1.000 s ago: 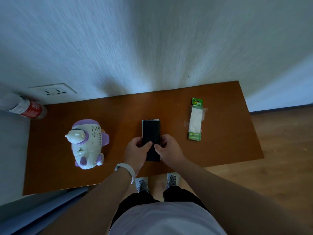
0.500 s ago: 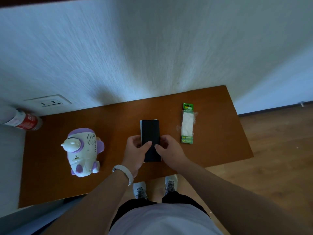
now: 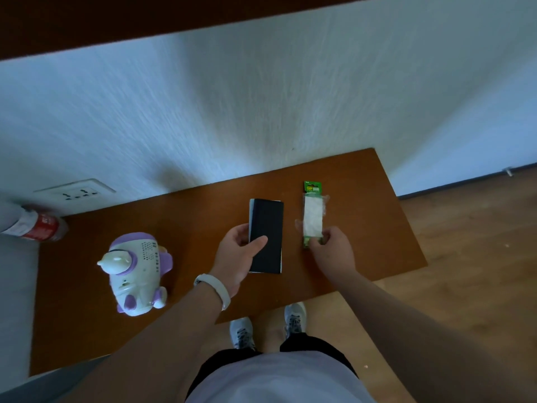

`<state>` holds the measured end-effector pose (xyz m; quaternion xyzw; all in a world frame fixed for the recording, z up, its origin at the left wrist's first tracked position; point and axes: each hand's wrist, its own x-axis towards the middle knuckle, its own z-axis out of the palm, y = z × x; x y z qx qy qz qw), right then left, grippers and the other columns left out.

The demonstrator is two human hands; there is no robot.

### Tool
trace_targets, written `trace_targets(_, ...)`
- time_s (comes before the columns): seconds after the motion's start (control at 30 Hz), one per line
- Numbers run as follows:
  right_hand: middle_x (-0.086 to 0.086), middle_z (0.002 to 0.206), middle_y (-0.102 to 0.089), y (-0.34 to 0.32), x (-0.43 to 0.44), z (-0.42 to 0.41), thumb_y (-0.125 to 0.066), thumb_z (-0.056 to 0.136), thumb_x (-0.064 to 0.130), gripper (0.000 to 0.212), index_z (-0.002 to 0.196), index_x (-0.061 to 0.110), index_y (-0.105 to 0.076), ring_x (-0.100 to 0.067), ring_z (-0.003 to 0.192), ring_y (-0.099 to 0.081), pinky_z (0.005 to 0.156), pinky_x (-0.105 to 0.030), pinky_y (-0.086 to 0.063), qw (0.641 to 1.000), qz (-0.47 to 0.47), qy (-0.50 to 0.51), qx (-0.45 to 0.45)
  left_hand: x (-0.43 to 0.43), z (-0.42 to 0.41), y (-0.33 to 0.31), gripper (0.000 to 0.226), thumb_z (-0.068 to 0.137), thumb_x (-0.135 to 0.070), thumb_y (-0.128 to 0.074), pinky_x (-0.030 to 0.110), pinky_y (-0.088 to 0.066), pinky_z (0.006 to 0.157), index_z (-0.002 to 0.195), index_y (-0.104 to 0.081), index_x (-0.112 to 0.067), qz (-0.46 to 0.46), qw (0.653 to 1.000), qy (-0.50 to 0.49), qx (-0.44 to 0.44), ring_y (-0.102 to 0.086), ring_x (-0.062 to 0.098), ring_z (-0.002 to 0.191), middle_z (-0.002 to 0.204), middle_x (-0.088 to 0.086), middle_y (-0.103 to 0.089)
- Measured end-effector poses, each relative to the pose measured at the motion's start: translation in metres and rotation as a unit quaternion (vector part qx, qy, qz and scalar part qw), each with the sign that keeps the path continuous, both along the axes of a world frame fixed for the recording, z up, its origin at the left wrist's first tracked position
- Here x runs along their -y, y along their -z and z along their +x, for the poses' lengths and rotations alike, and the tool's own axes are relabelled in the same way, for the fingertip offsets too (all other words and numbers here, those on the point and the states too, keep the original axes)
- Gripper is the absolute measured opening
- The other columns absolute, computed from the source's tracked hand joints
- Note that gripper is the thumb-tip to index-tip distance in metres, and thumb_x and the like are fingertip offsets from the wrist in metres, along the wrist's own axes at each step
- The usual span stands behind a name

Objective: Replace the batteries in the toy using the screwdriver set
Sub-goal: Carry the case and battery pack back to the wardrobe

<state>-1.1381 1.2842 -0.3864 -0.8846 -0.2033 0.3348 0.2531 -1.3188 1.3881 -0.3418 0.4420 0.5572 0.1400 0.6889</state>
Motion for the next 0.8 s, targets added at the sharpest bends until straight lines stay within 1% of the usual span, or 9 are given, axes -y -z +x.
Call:
trace_targets(0.1, -0.001, 0.104, -0.053, 0.009, -0.001, 0.003, -0.066, 0.084, 0.045, 0.036, 0.105, 0.018, -0.052, -0.014, 0.084, -0.054, 0.065, -0.028, -0.046, 1.0, -0.024, 0.002, 0.009, 0.001, 0.0, 0.001, 0.045, 0.092, -0.019, -0.07, 0.037, -0.062, 0.077, 0.133, -0.052, -0.021, 0.003, 1.0, 0.011, -0.005, -0.069, 0.019, 0.102, 0.115, 0.001, -0.068)
trace_targets(0.17, -0.001, 0.107, -0.05, 0.012, -0.004, 0.003, -0.066, 0.082, 0.052, 0.047, 0.11, 0.017, -0.051, -0.017, 0.092, -0.053, 0.073, -0.032, -0.048, 0.999, -0.043, 0.0, 0.014, 0.002, -0.002, 0.001, 0.045, 0.092, -0.019, -0.069, 0.031, -0.06, 0.071, 0.133, -0.052, -0.021, -0.001, 1.0, 0.014, -0.003, -0.069, 0.017, 0.101, 0.115, 0.001, -0.068)
trace_targets(0.27, -0.004, 0.117, -0.049, 0.016, -0.011, 0.001, -0.065, 0.078, 0.063, 0.068, 0.122, 0.013, -0.049, -0.024, 0.106, -0.054, 0.089, -0.042, -0.051, 0.996, -0.075, -0.011, 0.041, 0.001, -0.006, 0.0, 0.044, 0.092, -0.018, -0.069, 0.027, -0.058, 0.066, 0.133, -0.052, -0.022, -0.002, 1.0, 0.012, -0.002, -0.069, 0.016, 0.1, 0.114, 0.0, -0.068)
trace_targets(0.33, -0.007, 0.123, -0.048, 0.016, -0.016, -0.002, -0.067, 0.079, 0.061, 0.073, 0.127, 0.011, -0.046, -0.028, 0.113, -0.053, 0.093, -0.043, -0.051, 0.995, -0.089, -0.014, 0.046, 0.0, -0.009, -0.002, 0.044, 0.092, -0.018, -0.068, 0.027, -0.057, 0.067, 0.133, -0.052, -0.022, -0.004, 1.0, 0.008, -0.004, -0.069, 0.015, 0.099, 0.114, 0.0, -0.068)
trace_targets(0.4, -0.007, 0.124, -0.047, 0.014, -0.02, -0.004, -0.069, 0.08, 0.055, 0.069, 0.127, 0.012, -0.044, -0.028, 0.114, -0.052, 0.09, -0.043, -0.05, 0.993, -0.101, -0.013, 0.051, -0.002, -0.011, -0.002, 0.045, 0.093, -0.018, -0.068, 0.031, -0.059, 0.071, 0.134, -0.052, -0.021, -0.003, 1.0, 0.01, -0.008, -0.069, 0.017, 0.101, 0.114, 0.0, -0.068)
trace_targets(0.5, -0.006, 0.12, -0.049, 0.012, -0.023, -0.008, -0.066, 0.08, 0.05, 0.059, 0.121, 0.014, -0.045, -0.028, 0.114, -0.051, 0.087, -0.044, -0.049, 0.988, -0.128, -0.021, 0.082, -0.004, -0.015, -0.002, 0.047, 0.092, -0.016, -0.069, 0.036, -0.06, 0.077, 0.135, -0.051, -0.02, 0.001, 1.0, 0.004, -0.016, -0.07, 0.018, 0.101, 0.114, 0.001, -0.069)
trace_targets(0.63, -0.006, 0.116, -0.051, 0.01, -0.023, -0.014, -0.068, 0.079, 0.042, 0.051, 0.114, 0.016, -0.041, -0.029, 0.112, -0.049, 0.087, -0.044, -0.048, 0.986, -0.129, -0.023, 0.099, -0.006, -0.021, -0.004, 0.043, 0.092, -0.015, -0.069, 0.031, -0.058, 0.073, 0.132, -0.053, -0.021, -0.001, 1.0, -0.006, -0.011, -0.07, 0.016, 0.098, 0.113, 0.001, -0.069)
trace_targets(0.73, -0.005, 0.104, -0.054, 0.012, -0.02, -0.018, -0.068, 0.081, 0.039, 0.044, 0.101, 0.02, -0.034, -0.029, 0.102, -0.054, 0.079, -0.044, -0.052, 0.991, -0.101, -0.017, 0.084, -0.007, -0.025, -0.007, 0.043, 0.092, -0.015, -0.069, 0.031, -0.059, 0.072, 0.131, -0.053, -0.02, -0.002, 1.0, -0.004, -0.007, -0.07, 0.017, 0.099, 0.113, 0.001, -0.069)
trace_targets(0.8, -0.002, 0.097, -0.057, 0.012, -0.018, -0.02, -0.067, 0.084, 0.041, 0.041, 0.102, 0.021, -0.036, -0.025, 0.09, -0.06, 0.071, -0.045, -0.058, 0.996, -0.069, -0.004, 0.05, -0.008, -0.028, -0.009, 0.041, 0.092, -0.016, -0.069, 0.029, -0.058, 0.071, 0.129, -0.054, -0.021, 0.002, 1.0, 0.004, -0.004, -0.07, 0.015, 0.098, 0.112, 0.0, -0.069)
